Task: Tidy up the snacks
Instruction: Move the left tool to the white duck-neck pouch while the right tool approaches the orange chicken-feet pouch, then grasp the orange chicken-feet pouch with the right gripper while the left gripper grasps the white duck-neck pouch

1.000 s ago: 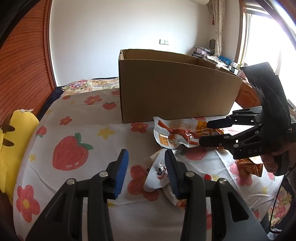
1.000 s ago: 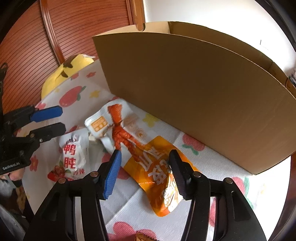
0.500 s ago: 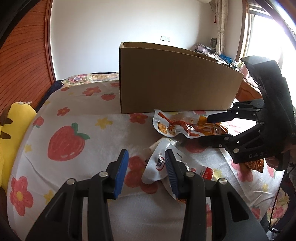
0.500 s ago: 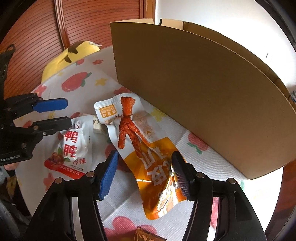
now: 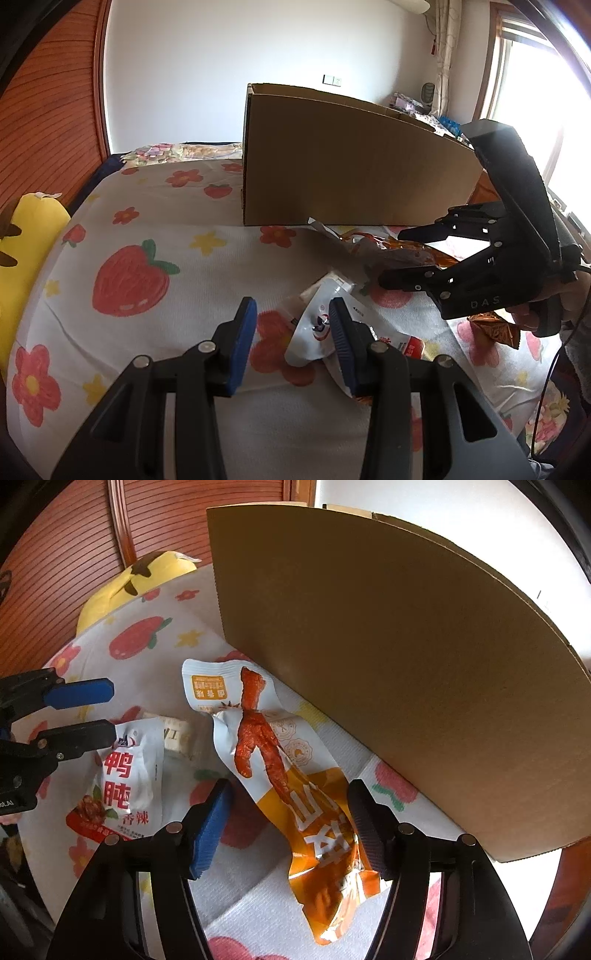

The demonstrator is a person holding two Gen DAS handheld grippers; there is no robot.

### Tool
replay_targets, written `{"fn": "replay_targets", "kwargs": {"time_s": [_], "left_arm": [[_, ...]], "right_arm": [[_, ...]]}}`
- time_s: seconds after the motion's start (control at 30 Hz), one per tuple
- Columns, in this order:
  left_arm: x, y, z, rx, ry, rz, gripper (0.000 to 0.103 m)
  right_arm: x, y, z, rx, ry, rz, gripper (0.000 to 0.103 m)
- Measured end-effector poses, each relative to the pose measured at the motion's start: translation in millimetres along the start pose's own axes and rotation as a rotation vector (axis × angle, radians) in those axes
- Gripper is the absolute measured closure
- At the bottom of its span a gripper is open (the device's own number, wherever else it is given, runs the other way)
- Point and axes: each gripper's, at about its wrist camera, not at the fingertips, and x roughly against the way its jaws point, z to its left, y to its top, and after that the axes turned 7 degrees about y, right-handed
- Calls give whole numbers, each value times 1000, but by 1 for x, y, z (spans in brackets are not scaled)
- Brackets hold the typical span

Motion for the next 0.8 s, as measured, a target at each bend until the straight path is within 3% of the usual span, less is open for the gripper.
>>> {"fn": "replay_targets", "kwargs": {"time_s": [0.23, 0.4, 0.67, 0.8], "left_arm": [[0, 0, 0, 0, 0, 1, 63], [-1, 0, 0, 6, 3, 5, 63], [1, -1, 1, 6, 32, -11, 63], [6, -1, 0, 2, 48, -30, 63]], "right_arm": [[1, -2, -4, -20, 24, 1, 40], [6, -5, -5, -23, -4, 0, 72], [15, -17, 12, 34, -71, 7, 75], [25, -26, 21, 38, -85, -29, 75]]}}
